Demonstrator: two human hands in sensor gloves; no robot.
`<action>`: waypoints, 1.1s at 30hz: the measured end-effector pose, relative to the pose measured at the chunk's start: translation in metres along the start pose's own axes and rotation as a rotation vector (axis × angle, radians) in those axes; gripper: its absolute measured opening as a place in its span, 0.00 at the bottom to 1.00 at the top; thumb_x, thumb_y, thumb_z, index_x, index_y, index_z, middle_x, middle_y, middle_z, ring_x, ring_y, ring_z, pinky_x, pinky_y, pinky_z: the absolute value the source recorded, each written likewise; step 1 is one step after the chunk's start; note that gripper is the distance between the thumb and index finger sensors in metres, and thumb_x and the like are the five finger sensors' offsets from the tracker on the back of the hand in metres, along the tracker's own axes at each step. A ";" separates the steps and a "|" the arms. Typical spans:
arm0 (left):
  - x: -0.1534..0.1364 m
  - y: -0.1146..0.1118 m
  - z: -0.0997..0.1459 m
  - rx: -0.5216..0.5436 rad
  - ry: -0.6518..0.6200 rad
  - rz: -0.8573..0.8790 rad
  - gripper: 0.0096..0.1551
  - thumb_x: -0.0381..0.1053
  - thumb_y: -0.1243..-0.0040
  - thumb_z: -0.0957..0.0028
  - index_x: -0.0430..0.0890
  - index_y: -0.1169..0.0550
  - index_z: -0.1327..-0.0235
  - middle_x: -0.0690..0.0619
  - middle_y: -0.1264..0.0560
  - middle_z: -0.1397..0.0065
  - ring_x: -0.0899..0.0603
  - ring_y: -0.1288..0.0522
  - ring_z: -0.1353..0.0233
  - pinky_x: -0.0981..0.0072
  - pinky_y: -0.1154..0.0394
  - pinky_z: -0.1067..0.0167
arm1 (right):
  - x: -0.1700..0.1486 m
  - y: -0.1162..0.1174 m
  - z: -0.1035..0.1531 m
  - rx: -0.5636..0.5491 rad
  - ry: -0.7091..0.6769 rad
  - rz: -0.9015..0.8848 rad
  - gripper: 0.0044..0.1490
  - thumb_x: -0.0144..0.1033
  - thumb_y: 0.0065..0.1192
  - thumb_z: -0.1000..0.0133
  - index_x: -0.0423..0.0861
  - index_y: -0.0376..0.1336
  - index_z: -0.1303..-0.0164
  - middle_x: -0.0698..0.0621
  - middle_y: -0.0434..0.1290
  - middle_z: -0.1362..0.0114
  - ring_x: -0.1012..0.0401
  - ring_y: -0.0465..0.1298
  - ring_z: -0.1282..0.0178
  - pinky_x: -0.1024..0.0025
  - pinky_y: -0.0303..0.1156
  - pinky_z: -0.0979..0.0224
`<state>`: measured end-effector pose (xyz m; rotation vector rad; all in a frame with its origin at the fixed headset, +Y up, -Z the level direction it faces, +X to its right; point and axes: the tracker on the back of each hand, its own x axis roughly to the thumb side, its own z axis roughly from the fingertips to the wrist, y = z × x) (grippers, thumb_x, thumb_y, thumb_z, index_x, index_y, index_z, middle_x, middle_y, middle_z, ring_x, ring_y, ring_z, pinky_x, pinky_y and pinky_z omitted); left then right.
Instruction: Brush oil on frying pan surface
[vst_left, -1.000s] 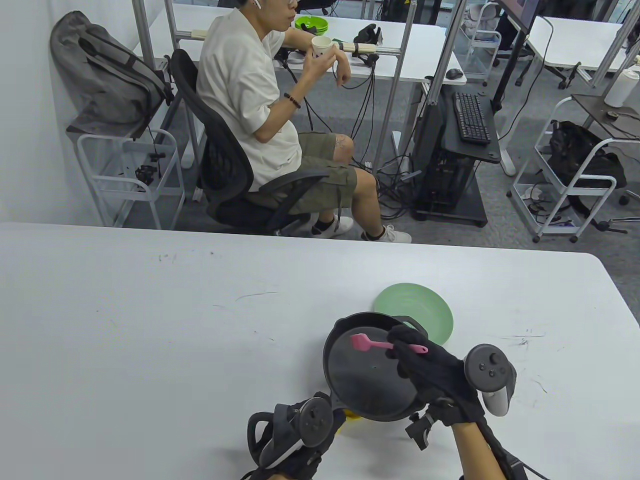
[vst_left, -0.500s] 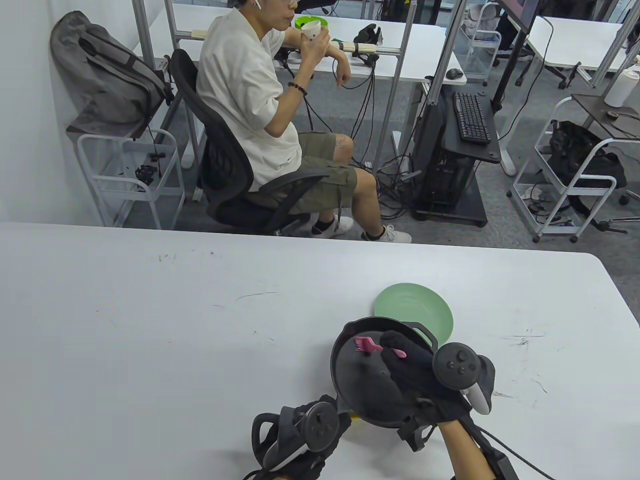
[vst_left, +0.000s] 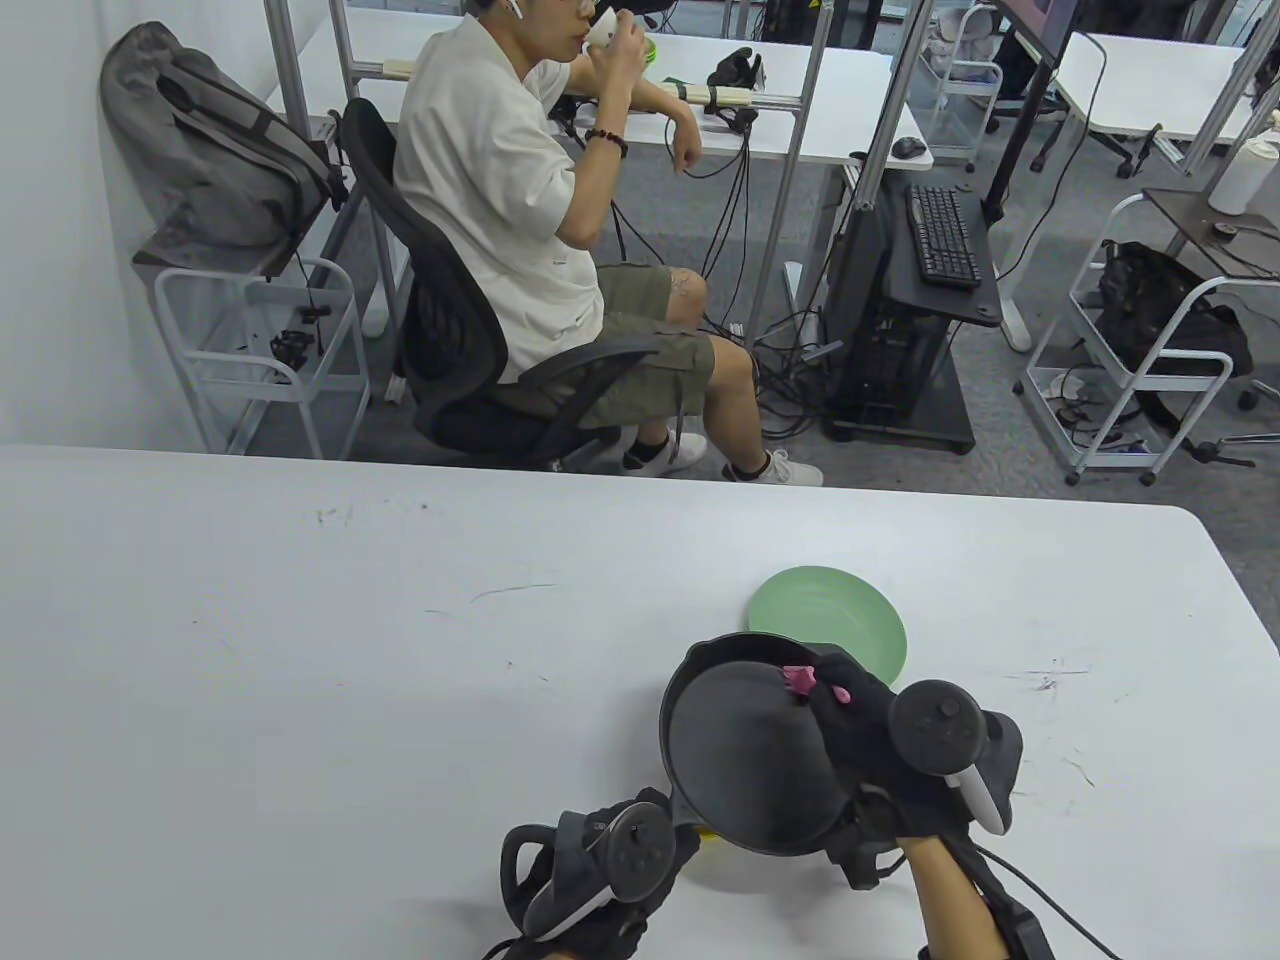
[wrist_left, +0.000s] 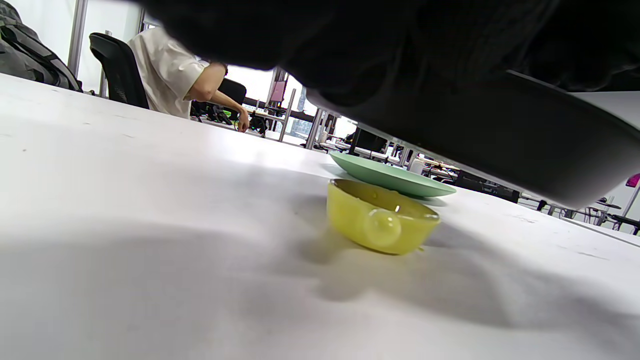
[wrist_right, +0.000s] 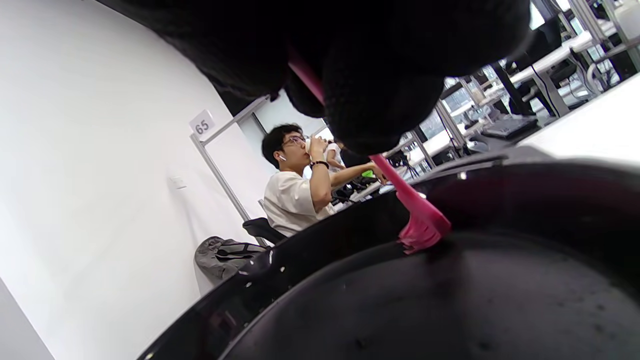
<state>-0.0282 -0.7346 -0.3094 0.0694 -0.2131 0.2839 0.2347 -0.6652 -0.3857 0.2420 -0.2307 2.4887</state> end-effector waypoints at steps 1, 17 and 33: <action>-0.001 0.001 0.000 0.003 0.004 -0.001 0.34 0.66 0.38 0.42 0.37 0.19 0.44 0.54 0.15 0.66 0.50 0.17 0.75 0.59 0.21 0.74 | 0.005 -0.004 0.002 -0.015 -0.018 0.009 0.29 0.42 0.61 0.32 0.39 0.63 0.25 0.31 0.76 0.35 0.54 0.81 0.55 0.68 0.79 0.58; -0.003 0.002 0.000 0.014 0.004 0.012 0.34 0.66 0.38 0.42 0.37 0.19 0.44 0.54 0.15 0.66 0.50 0.17 0.75 0.60 0.21 0.74 | 0.005 0.018 -0.002 0.003 -0.037 -0.030 0.28 0.44 0.59 0.32 0.41 0.64 0.27 0.33 0.77 0.36 0.55 0.81 0.57 0.70 0.79 0.59; -0.003 0.003 0.000 0.013 0.020 -0.024 0.35 0.66 0.38 0.42 0.37 0.19 0.44 0.54 0.15 0.66 0.50 0.17 0.75 0.60 0.21 0.74 | 0.009 0.051 -0.007 0.269 -0.119 -0.360 0.32 0.45 0.56 0.31 0.41 0.59 0.20 0.32 0.72 0.27 0.53 0.80 0.50 0.67 0.79 0.53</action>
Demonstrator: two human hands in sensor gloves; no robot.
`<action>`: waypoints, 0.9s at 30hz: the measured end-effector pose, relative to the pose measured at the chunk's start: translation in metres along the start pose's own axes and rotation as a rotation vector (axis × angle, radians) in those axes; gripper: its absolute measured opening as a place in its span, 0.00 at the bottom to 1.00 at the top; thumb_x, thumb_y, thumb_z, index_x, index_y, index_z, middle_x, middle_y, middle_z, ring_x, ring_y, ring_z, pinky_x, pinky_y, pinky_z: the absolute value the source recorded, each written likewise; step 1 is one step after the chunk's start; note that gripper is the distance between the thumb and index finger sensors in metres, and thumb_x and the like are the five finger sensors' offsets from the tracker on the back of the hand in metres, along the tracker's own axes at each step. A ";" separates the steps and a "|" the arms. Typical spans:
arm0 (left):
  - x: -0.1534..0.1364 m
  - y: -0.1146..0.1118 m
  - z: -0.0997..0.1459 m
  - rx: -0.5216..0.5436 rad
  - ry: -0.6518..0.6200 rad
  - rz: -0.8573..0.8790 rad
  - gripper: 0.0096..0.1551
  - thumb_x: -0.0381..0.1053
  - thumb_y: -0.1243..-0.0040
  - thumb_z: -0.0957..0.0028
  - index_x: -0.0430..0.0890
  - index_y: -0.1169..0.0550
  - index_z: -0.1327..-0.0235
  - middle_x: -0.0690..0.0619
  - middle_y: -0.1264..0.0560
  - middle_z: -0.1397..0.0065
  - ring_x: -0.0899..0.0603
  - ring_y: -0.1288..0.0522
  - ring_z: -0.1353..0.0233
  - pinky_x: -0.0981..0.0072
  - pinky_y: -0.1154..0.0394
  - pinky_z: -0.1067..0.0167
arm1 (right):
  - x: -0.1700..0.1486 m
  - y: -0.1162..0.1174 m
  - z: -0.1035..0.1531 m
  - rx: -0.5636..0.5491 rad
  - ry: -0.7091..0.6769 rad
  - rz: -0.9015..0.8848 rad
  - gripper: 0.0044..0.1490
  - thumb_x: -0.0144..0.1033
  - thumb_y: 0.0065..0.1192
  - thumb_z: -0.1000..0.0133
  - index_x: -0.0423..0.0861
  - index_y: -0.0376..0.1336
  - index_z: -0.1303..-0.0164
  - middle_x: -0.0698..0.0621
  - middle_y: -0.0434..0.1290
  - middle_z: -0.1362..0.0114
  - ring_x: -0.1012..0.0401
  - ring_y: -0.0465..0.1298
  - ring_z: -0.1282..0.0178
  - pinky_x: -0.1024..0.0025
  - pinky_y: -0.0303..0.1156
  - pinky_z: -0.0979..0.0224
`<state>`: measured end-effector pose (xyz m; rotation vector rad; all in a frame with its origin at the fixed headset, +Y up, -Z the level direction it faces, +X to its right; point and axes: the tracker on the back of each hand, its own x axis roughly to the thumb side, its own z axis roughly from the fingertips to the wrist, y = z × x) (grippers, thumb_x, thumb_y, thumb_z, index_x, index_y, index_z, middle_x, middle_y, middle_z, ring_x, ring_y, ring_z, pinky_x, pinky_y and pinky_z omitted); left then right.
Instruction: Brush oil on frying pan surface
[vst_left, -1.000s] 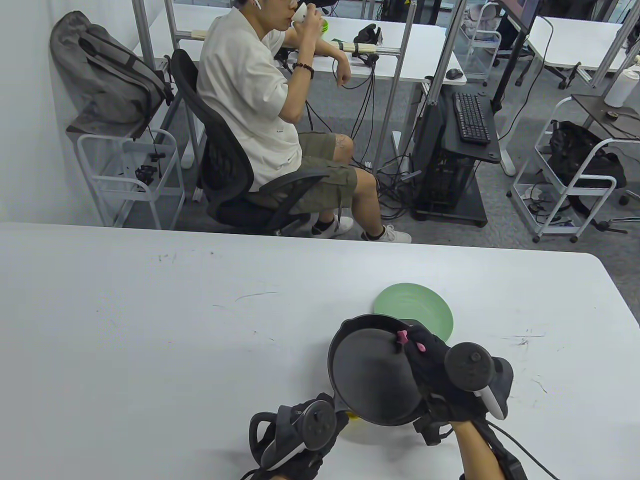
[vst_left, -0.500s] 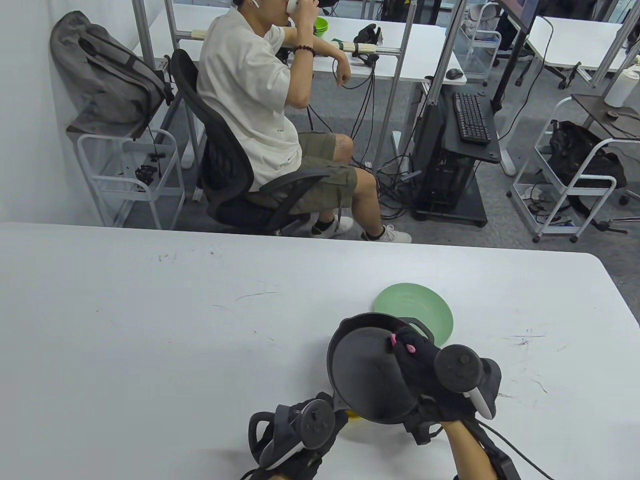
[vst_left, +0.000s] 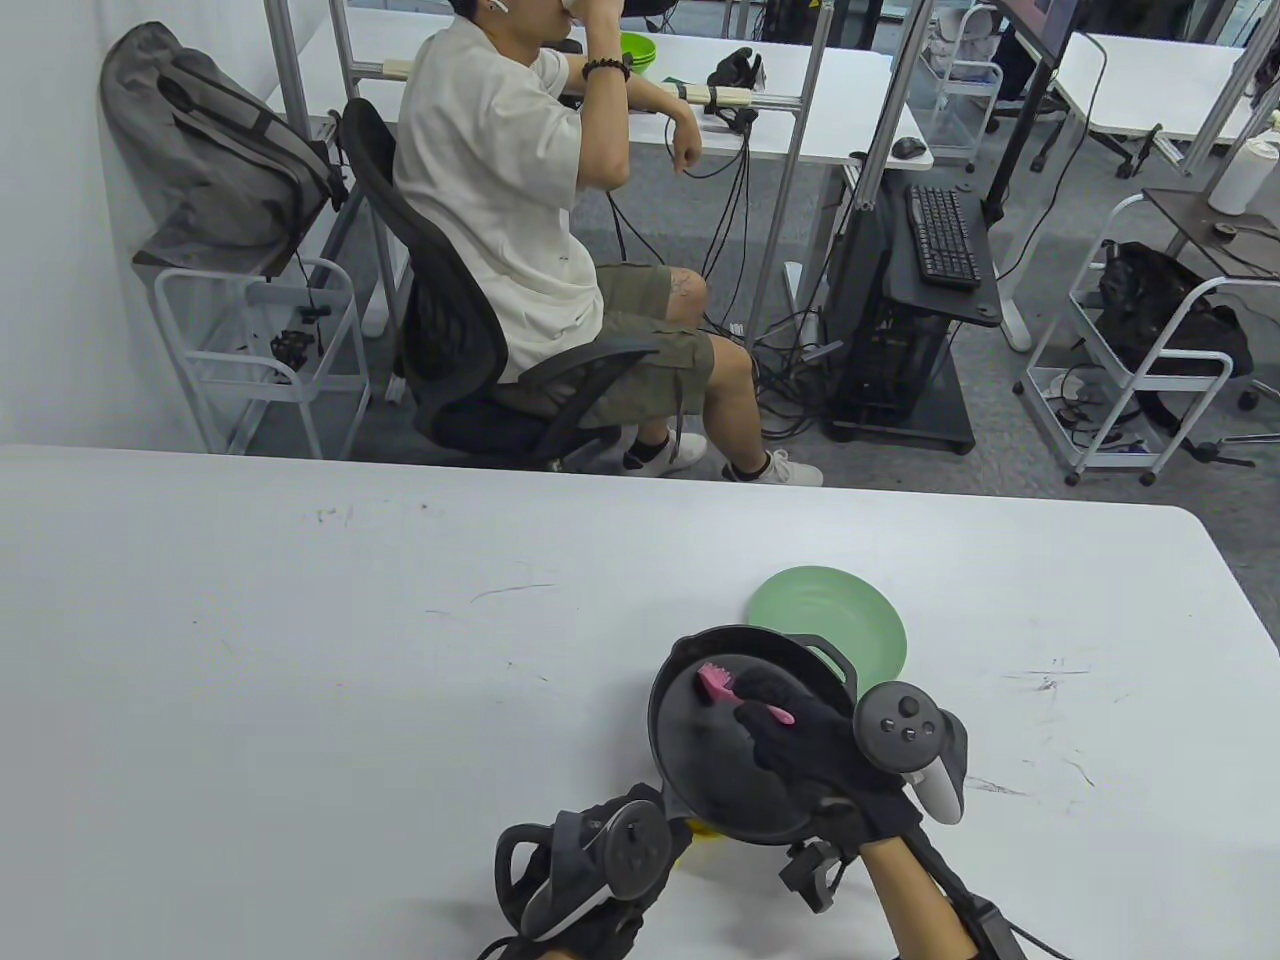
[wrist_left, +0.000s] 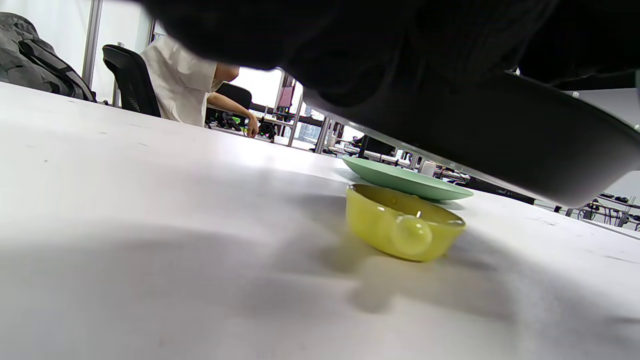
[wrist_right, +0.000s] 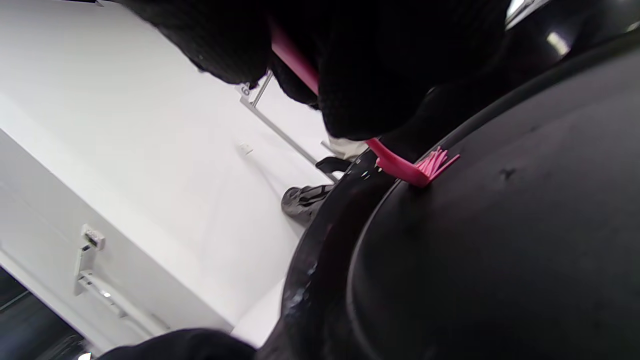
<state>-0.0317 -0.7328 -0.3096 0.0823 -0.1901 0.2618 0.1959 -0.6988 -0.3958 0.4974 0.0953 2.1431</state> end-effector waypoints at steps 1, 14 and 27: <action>0.000 0.000 0.000 -0.003 0.001 0.001 0.35 0.66 0.38 0.42 0.37 0.19 0.44 0.54 0.15 0.66 0.50 0.17 0.75 0.60 0.21 0.74 | 0.001 0.001 0.000 0.026 0.009 -0.020 0.33 0.45 0.56 0.31 0.40 0.58 0.20 0.31 0.72 0.27 0.53 0.80 0.50 0.67 0.79 0.53; -0.001 0.001 0.000 0.005 0.007 0.011 0.34 0.66 0.38 0.43 0.37 0.19 0.45 0.54 0.15 0.66 0.50 0.17 0.75 0.59 0.21 0.74 | 0.005 -0.007 0.002 -0.005 -0.022 -0.041 0.33 0.43 0.58 0.32 0.40 0.59 0.20 0.31 0.72 0.26 0.51 0.80 0.50 0.64 0.78 0.53; 0.005 0.002 0.001 0.017 -0.023 0.006 0.35 0.67 0.38 0.43 0.37 0.18 0.45 0.54 0.15 0.66 0.50 0.17 0.75 0.59 0.21 0.74 | -0.004 -0.031 0.008 -0.155 0.122 0.088 0.32 0.42 0.59 0.31 0.38 0.60 0.22 0.30 0.74 0.29 0.51 0.81 0.53 0.65 0.79 0.56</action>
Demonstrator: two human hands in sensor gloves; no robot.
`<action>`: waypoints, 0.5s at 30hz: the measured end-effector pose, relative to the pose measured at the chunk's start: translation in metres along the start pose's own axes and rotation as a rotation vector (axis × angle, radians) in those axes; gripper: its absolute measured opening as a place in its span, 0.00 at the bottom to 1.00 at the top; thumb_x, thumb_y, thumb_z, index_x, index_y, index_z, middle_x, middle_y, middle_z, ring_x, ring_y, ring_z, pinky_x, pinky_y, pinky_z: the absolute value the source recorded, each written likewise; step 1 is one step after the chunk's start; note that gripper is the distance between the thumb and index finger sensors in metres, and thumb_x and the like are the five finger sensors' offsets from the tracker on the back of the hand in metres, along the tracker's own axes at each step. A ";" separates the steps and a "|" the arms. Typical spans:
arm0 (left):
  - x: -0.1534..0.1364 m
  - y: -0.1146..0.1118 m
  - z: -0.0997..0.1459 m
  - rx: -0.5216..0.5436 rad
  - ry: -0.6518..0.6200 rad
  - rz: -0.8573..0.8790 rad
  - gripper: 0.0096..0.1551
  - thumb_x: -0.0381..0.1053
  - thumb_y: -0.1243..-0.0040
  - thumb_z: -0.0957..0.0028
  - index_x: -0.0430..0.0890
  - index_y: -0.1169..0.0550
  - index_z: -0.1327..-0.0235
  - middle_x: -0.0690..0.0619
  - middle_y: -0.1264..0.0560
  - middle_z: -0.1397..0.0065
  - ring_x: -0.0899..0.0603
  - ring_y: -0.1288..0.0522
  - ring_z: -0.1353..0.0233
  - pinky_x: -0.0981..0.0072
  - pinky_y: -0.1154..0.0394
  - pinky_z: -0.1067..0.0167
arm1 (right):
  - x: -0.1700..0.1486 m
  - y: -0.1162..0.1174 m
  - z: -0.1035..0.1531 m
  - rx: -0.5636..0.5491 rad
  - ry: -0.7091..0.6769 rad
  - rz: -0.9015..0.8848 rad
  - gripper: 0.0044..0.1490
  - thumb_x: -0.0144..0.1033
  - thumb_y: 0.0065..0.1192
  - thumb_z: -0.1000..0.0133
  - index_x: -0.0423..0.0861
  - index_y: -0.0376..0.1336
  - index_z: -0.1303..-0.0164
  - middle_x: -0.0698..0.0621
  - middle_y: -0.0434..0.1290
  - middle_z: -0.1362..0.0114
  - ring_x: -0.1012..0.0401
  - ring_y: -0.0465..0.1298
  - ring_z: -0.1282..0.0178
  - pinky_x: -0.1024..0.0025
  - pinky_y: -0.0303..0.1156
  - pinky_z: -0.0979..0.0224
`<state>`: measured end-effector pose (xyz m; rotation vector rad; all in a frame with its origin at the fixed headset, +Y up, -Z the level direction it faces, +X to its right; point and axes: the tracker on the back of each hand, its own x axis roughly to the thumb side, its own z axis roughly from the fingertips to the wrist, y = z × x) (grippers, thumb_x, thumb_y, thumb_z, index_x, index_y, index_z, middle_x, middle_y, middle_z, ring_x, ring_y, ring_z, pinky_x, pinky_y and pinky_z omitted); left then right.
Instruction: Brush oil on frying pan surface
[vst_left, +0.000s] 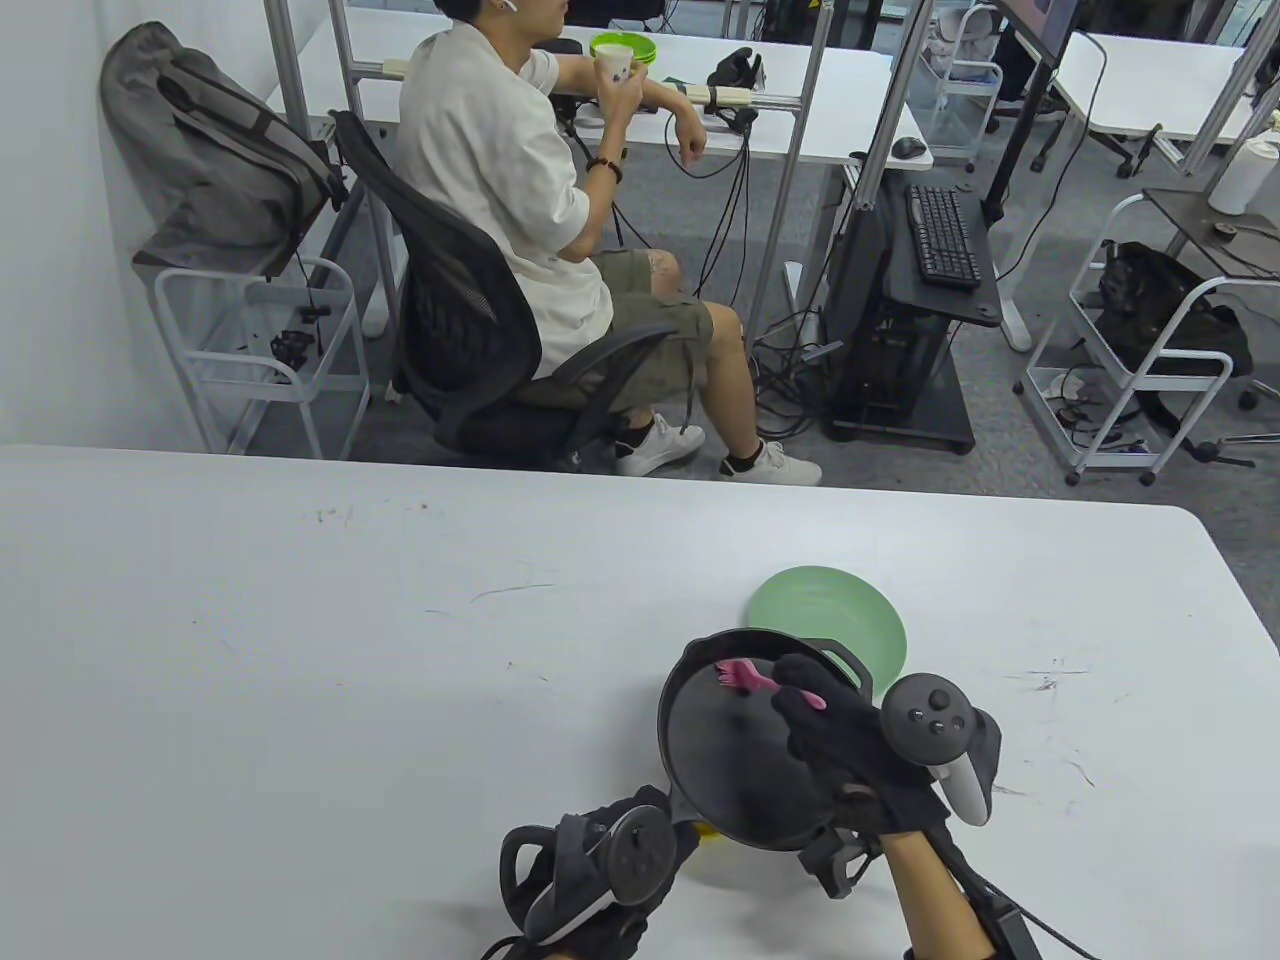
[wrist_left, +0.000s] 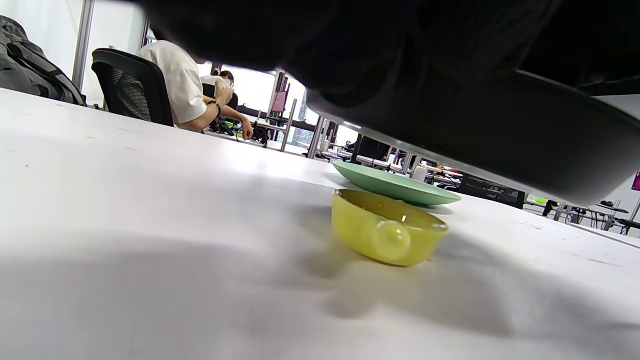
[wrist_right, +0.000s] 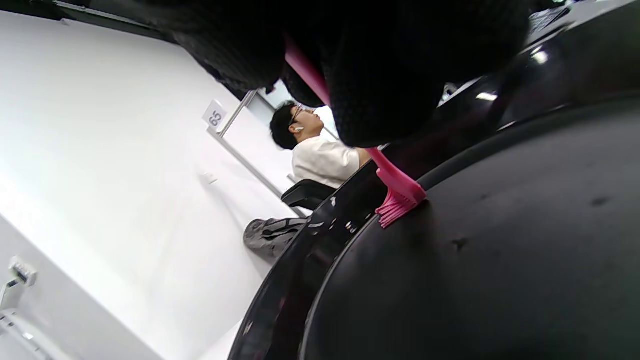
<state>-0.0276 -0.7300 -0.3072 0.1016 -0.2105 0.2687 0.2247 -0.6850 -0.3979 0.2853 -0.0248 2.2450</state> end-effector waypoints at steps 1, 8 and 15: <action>0.000 0.000 0.000 0.000 0.001 0.001 0.35 0.67 0.38 0.43 0.37 0.18 0.45 0.55 0.15 0.66 0.50 0.17 0.75 0.59 0.21 0.74 | -0.001 -0.001 0.000 -0.007 0.008 0.002 0.32 0.42 0.59 0.31 0.37 0.60 0.22 0.30 0.74 0.29 0.51 0.81 0.53 0.65 0.79 0.56; -0.003 0.001 0.000 0.002 0.012 0.008 0.35 0.67 0.37 0.43 0.37 0.18 0.45 0.54 0.15 0.66 0.50 0.17 0.75 0.59 0.21 0.74 | -0.006 -0.012 0.001 -0.073 0.047 0.084 0.32 0.41 0.59 0.31 0.37 0.61 0.22 0.29 0.74 0.30 0.51 0.81 0.53 0.65 0.79 0.56; -0.005 0.001 0.000 0.000 0.025 0.005 0.35 0.67 0.38 0.43 0.37 0.18 0.45 0.54 0.15 0.66 0.50 0.17 0.75 0.59 0.21 0.74 | -0.005 -0.028 0.007 -0.110 0.048 0.073 0.31 0.41 0.59 0.31 0.36 0.62 0.23 0.29 0.75 0.31 0.51 0.81 0.53 0.65 0.79 0.56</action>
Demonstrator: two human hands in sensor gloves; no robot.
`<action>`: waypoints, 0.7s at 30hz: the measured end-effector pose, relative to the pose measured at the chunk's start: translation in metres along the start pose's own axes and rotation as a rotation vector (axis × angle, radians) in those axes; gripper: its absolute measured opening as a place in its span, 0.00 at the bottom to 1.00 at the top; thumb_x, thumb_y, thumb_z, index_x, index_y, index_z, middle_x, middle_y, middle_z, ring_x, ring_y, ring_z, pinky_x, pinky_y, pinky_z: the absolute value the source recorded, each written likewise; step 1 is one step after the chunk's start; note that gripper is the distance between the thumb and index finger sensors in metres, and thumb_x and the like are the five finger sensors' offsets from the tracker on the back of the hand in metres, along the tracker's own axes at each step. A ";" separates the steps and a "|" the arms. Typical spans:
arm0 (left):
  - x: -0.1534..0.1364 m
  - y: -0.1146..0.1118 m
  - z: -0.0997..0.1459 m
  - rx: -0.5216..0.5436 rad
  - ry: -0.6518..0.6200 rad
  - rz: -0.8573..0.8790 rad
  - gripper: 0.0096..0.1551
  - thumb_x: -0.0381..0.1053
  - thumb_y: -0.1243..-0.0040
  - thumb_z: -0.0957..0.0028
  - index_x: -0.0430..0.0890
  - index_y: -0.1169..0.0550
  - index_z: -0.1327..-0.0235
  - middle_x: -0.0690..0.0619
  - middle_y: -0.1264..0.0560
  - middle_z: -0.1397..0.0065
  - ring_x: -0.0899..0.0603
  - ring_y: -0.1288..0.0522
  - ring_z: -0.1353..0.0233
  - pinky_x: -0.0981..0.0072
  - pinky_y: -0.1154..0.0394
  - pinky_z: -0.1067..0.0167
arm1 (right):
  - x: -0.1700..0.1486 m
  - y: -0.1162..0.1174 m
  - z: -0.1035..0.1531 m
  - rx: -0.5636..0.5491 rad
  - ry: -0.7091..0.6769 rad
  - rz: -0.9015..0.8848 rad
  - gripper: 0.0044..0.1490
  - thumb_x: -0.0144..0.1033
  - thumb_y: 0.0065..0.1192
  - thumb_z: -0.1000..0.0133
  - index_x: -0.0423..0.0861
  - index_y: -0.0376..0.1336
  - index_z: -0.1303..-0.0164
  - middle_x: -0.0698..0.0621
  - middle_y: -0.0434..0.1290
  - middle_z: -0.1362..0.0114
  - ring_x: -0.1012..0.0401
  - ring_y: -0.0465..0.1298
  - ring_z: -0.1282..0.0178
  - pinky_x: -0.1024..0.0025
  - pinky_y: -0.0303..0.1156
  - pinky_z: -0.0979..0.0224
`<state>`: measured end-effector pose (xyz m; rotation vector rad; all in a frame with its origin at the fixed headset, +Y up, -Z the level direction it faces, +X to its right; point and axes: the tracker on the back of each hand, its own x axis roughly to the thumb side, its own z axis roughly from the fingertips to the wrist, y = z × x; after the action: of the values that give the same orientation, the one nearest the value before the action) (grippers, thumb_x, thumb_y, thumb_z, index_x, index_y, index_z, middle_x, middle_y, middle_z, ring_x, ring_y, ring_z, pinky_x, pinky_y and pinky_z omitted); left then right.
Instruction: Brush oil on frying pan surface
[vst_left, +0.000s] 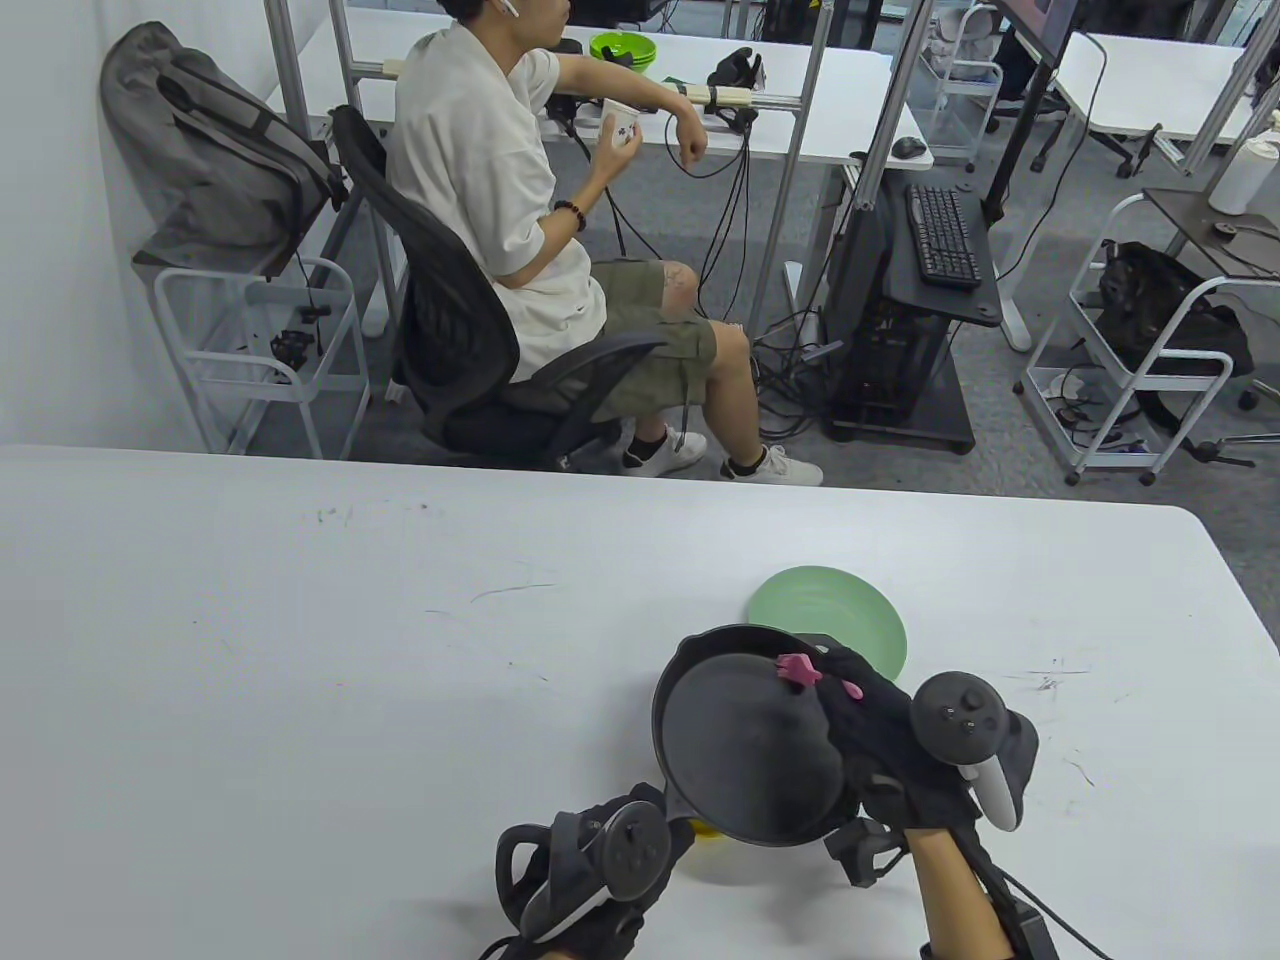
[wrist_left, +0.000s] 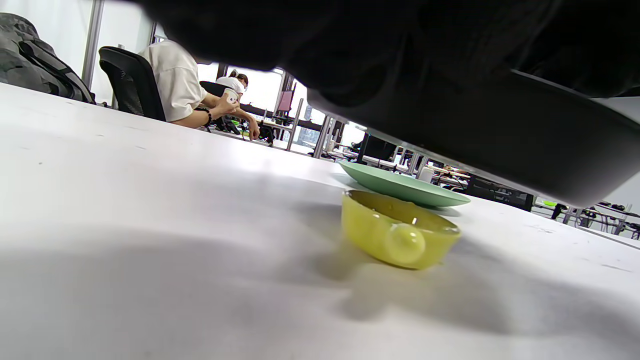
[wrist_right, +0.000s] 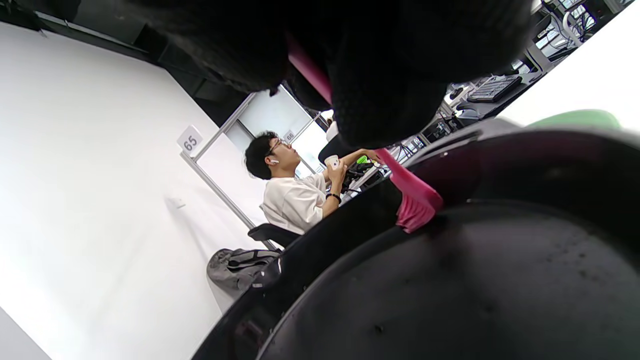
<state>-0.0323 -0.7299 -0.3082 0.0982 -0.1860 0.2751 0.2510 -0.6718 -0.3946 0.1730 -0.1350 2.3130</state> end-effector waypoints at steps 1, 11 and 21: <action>-0.001 0.001 0.000 0.001 0.005 0.002 0.35 0.67 0.38 0.43 0.37 0.18 0.45 0.54 0.15 0.66 0.50 0.17 0.75 0.59 0.21 0.74 | 0.000 -0.004 0.001 -0.012 -0.006 -0.006 0.31 0.42 0.59 0.31 0.37 0.62 0.24 0.29 0.75 0.32 0.52 0.81 0.54 0.66 0.79 0.57; -0.002 0.002 0.000 0.015 0.008 -0.005 0.34 0.66 0.38 0.43 0.37 0.18 0.45 0.54 0.15 0.66 0.50 0.17 0.75 0.60 0.21 0.74 | 0.011 0.011 0.003 -0.015 -0.064 0.127 0.30 0.43 0.58 0.31 0.38 0.63 0.25 0.30 0.75 0.33 0.53 0.81 0.54 0.68 0.79 0.57; 0.004 -0.003 0.000 -0.010 -0.011 -0.007 0.35 0.67 0.38 0.43 0.37 0.18 0.45 0.54 0.15 0.66 0.50 0.17 0.75 0.60 0.21 0.74 | 0.015 0.045 -0.001 0.175 -0.096 -0.124 0.31 0.43 0.57 0.31 0.39 0.61 0.23 0.30 0.74 0.30 0.53 0.81 0.52 0.68 0.79 0.55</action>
<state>-0.0281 -0.7319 -0.3077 0.0902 -0.1977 0.2664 0.2082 -0.6913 -0.3947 0.3711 0.0291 2.1923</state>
